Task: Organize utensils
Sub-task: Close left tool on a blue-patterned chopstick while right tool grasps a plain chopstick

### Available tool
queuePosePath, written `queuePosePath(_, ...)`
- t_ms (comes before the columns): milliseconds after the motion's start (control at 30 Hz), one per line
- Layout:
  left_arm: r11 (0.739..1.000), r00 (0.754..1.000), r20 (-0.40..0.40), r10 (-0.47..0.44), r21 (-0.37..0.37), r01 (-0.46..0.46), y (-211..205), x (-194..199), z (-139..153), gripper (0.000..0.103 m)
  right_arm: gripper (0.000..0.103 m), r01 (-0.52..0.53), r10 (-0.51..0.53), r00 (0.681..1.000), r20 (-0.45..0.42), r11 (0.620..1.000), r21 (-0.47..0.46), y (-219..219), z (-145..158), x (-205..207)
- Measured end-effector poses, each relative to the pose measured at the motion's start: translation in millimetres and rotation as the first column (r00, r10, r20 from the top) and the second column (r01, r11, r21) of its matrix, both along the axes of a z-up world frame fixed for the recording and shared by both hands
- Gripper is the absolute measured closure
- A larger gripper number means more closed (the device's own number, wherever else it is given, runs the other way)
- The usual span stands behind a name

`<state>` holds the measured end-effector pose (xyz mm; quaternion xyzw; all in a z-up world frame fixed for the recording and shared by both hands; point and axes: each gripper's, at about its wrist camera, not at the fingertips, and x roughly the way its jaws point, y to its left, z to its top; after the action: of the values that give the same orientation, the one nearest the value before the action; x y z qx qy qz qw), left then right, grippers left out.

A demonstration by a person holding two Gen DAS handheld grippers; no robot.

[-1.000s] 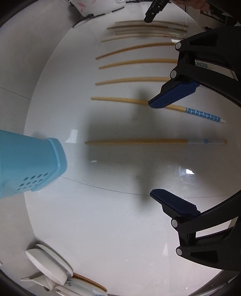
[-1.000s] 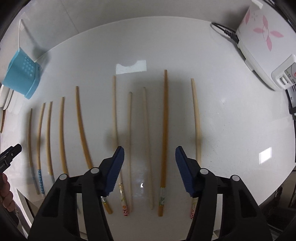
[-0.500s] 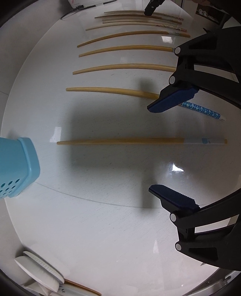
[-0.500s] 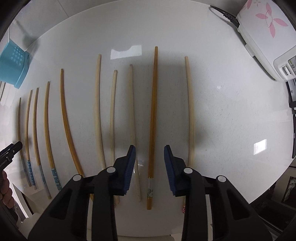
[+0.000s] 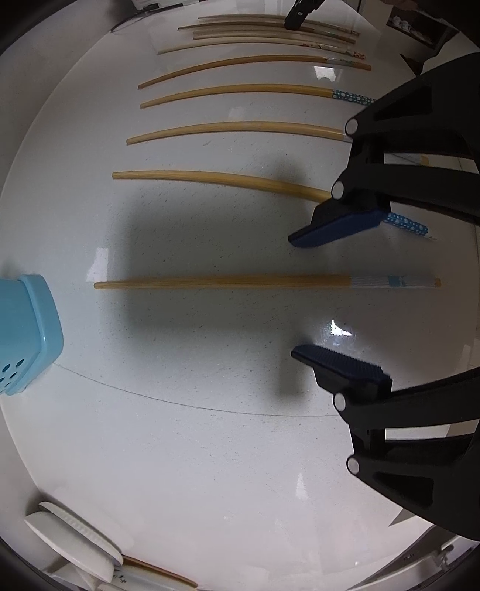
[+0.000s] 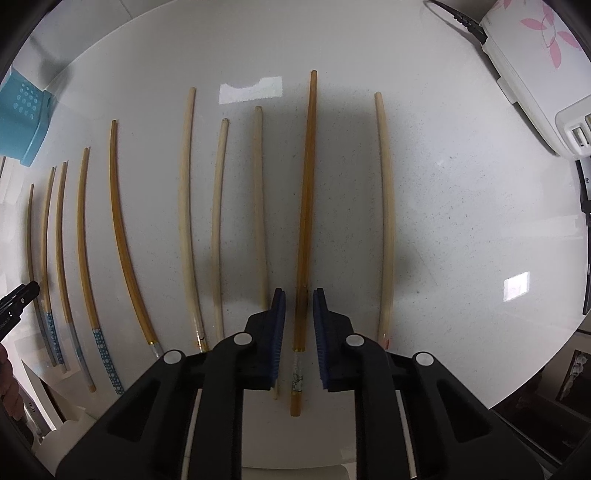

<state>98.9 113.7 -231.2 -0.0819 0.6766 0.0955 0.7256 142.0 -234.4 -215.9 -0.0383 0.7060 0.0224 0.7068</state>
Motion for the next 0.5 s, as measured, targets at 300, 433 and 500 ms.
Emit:
queuePosePath(300,1.000,0.999,-0.042,-0.016,-0.008,0.016,-26,8,7,0.096,0.097,0.018,-0.018,1.000,-0.016,1.000,-0.002,1,-7,10)
queuePosePath(433,1.000,0.999,-0.026,-0.021,-0.017,0.020,-37,3,26,0.096,0.097,0.022,-0.022,1.000,-0.005,1.000,-0.007,3,4,17)
queuePosePath(500,1.000,1.000,-0.008,-0.023,-0.015,0.023,-46,-9,36,0.096,0.097,0.023,-0.023,1.000,0.006,1.000,-0.006,0,11,12)
